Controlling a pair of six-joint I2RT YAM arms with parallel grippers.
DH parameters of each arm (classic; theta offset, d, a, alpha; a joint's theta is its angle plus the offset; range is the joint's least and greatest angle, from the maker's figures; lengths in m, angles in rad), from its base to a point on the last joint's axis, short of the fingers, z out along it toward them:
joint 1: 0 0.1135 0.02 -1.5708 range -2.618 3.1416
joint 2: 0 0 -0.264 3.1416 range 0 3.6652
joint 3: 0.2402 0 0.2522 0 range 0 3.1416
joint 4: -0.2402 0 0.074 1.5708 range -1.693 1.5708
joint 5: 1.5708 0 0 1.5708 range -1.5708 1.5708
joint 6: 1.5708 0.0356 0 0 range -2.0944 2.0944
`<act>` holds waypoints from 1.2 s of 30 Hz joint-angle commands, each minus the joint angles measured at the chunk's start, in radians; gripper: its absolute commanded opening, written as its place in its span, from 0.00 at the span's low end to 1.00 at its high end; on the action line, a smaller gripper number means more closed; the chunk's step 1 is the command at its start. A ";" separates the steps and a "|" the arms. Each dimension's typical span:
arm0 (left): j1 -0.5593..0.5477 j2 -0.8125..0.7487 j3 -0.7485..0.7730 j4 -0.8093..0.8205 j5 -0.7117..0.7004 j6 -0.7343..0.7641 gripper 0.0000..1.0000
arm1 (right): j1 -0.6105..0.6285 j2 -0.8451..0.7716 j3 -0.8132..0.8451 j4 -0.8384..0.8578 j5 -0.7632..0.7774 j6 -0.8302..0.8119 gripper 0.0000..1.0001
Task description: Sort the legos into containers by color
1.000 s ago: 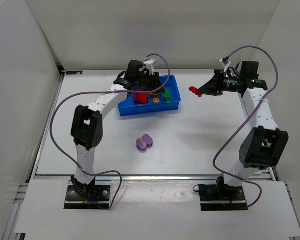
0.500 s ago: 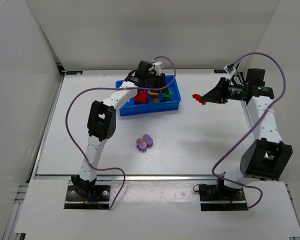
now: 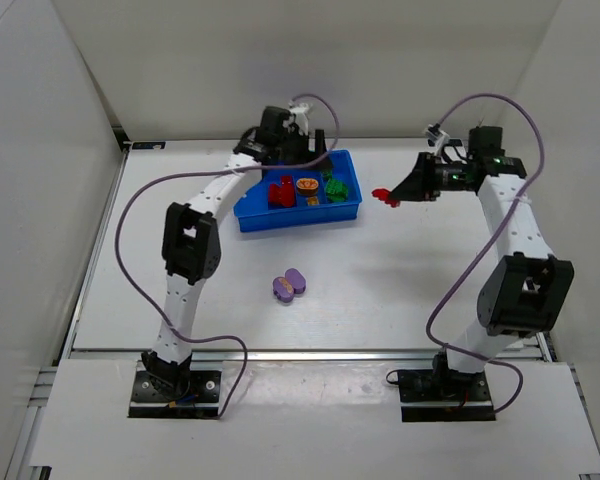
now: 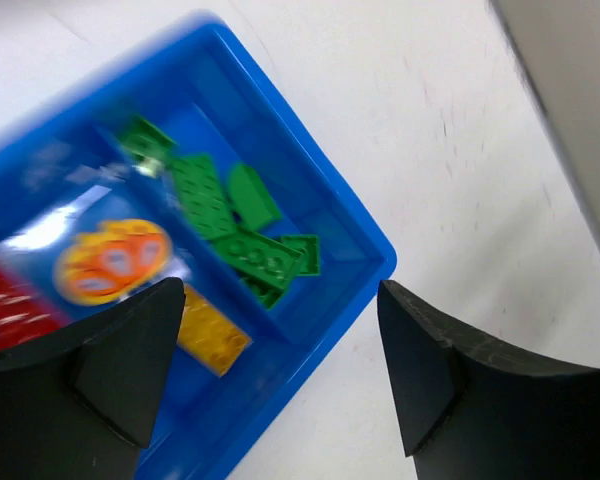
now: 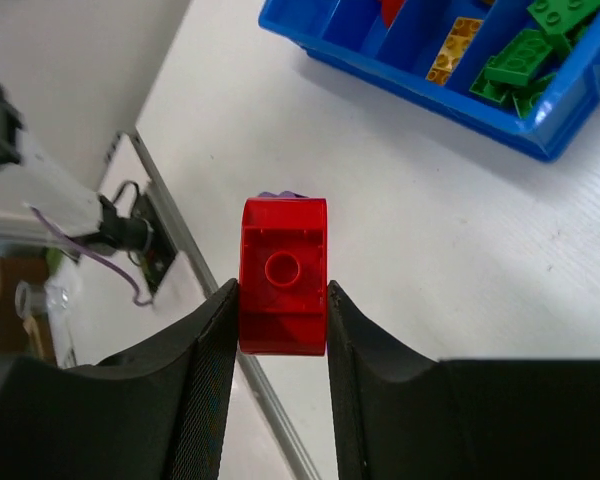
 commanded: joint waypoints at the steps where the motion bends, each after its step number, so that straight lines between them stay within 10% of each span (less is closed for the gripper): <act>1: 0.083 -0.299 0.012 -0.008 -0.075 0.020 0.89 | 0.116 0.060 0.104 0.017 0.069 -0.063 0.00; 19: 0.603 -0.908 -0.752 -0.144 0.147 -0.045 0.99 | 0.616 0.649 0.758 0.100 0.675 0.063 0.00; 36: 0.646 -0.967 -0.806 -0.167 0.270 0.061 0.99 | 0.706 0.861 0.936 0.170 0.916 0.034 0.15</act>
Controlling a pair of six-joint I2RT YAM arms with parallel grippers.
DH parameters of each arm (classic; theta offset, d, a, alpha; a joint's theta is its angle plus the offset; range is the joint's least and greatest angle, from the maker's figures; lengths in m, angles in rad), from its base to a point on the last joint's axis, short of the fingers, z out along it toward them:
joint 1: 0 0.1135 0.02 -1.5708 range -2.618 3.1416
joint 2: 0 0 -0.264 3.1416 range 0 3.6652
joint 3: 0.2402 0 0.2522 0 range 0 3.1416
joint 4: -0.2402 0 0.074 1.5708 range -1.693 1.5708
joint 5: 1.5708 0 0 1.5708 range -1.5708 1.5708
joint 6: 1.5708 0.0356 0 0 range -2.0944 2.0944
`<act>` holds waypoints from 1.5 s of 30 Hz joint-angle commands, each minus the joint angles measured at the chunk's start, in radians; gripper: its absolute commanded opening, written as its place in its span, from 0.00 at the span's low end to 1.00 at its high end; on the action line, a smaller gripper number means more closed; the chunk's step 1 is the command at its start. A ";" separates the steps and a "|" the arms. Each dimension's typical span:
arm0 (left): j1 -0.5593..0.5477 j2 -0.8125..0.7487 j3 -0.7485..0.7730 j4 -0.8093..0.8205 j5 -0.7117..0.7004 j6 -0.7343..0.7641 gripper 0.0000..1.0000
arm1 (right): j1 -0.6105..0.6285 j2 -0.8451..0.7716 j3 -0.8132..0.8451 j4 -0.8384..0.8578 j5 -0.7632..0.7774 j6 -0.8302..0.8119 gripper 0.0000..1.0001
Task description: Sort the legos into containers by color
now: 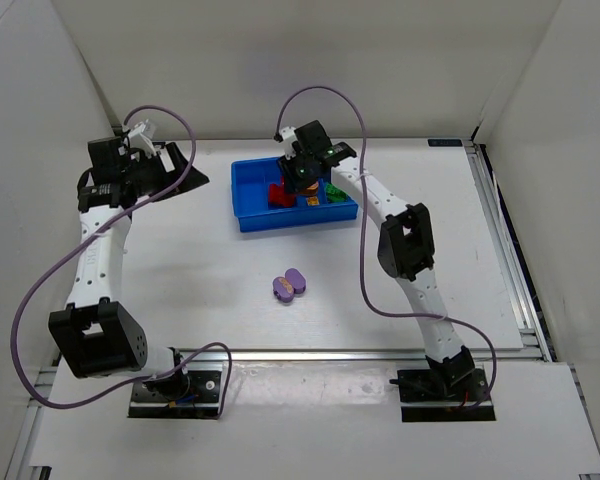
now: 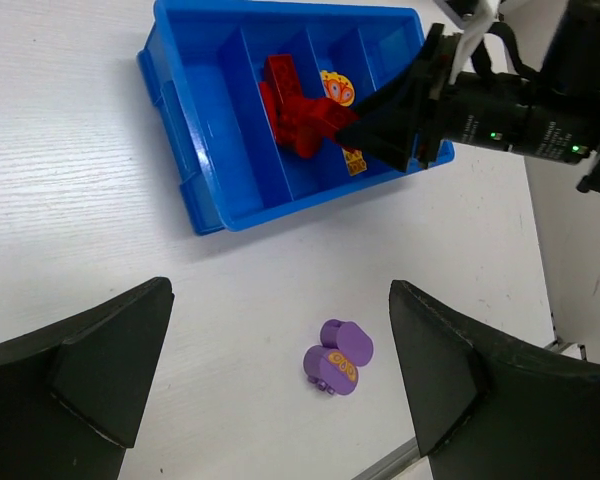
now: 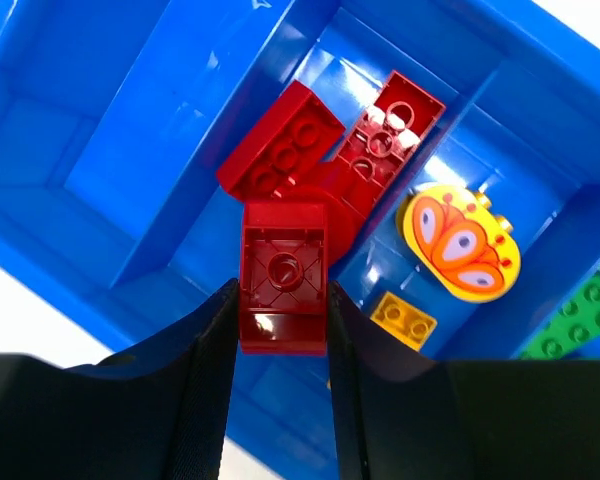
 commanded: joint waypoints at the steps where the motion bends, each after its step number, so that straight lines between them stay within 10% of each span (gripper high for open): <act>1: 0.001 -0.032 -0.016 -0.003 0.047 0.027 0.99 | 0.022 0.017 0.062 0.055 0.004 -0.021 0.16; 12: -0.108 -0.049 -0.068 -0.129 0.118 0.329 0.99 | 0.059 -0.035 0.039 0.047 -0.018 -0.058 0.78; 21: -0.422 -0.138 -0.162 -0.278 -0.045 0.694 0.99 | -0.117 -0.438 -0.296 -0.034 -0.153 -0.133 0.80; 30: -0.715 -0.111 -0.195 -0.278 -0.226 0.560 0.84 | -0.396 -0.701 -0.640 -0.178 -0.346 -0.308 0.73; 45: -0.839 0.081 -0.212 -0.262 -0.278 0.366 0.98 | -0.372 -0.910 -0.906 -0.304 -0.460 -0.466 0.72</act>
